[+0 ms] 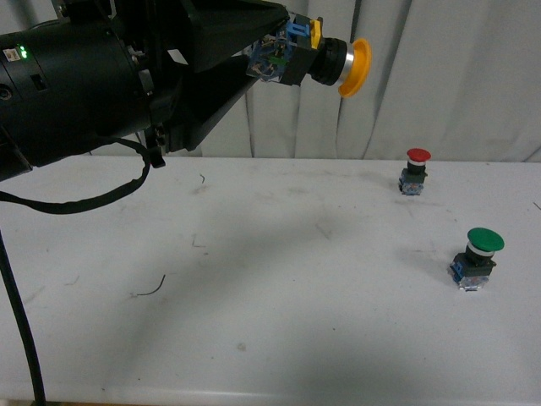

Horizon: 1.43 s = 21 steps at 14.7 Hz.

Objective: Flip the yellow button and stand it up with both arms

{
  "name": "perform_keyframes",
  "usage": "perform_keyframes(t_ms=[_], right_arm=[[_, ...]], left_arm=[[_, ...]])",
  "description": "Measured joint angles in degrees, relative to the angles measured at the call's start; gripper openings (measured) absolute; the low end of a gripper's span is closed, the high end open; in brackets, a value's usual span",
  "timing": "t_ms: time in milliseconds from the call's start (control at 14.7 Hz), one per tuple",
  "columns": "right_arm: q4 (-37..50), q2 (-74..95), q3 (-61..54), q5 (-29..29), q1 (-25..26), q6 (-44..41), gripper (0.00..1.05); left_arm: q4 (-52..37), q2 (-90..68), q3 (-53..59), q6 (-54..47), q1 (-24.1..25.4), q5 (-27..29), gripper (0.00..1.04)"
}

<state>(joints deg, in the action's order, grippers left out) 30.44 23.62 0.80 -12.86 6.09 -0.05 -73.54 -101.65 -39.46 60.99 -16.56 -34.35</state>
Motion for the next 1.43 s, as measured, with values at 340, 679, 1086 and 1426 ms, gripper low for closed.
perform_keyframes(t_ms=[340, 679, 1086, 1426], right_arm=[[30.64, 48.22, 23.58, 0.83, -6.82, 4.59, 0.98], [31.71, 65.26, 45.97, -13.42, -13.99, 23.5, 0.98], [43.17, 77.81, 45.05, -27.45, -13.53, 64.37, 0.98], [43.25, 85.0, 44.48, -26.8, -13.57, 78.97, 0.98]], left_arm=[[0.28, 0.09, -1.49, -0.9, -0.39, 0.02, 0.32], [1.42, 0.13, -2.36, -1.2, -0.5, 0.31, 0.32], [1.31, 0.46, -2.34, -1.2, -0.9, 0.7, 0.32], [1.33, 0.57, -2.05, -1.27, -0.79, 0.7, 0.32]])
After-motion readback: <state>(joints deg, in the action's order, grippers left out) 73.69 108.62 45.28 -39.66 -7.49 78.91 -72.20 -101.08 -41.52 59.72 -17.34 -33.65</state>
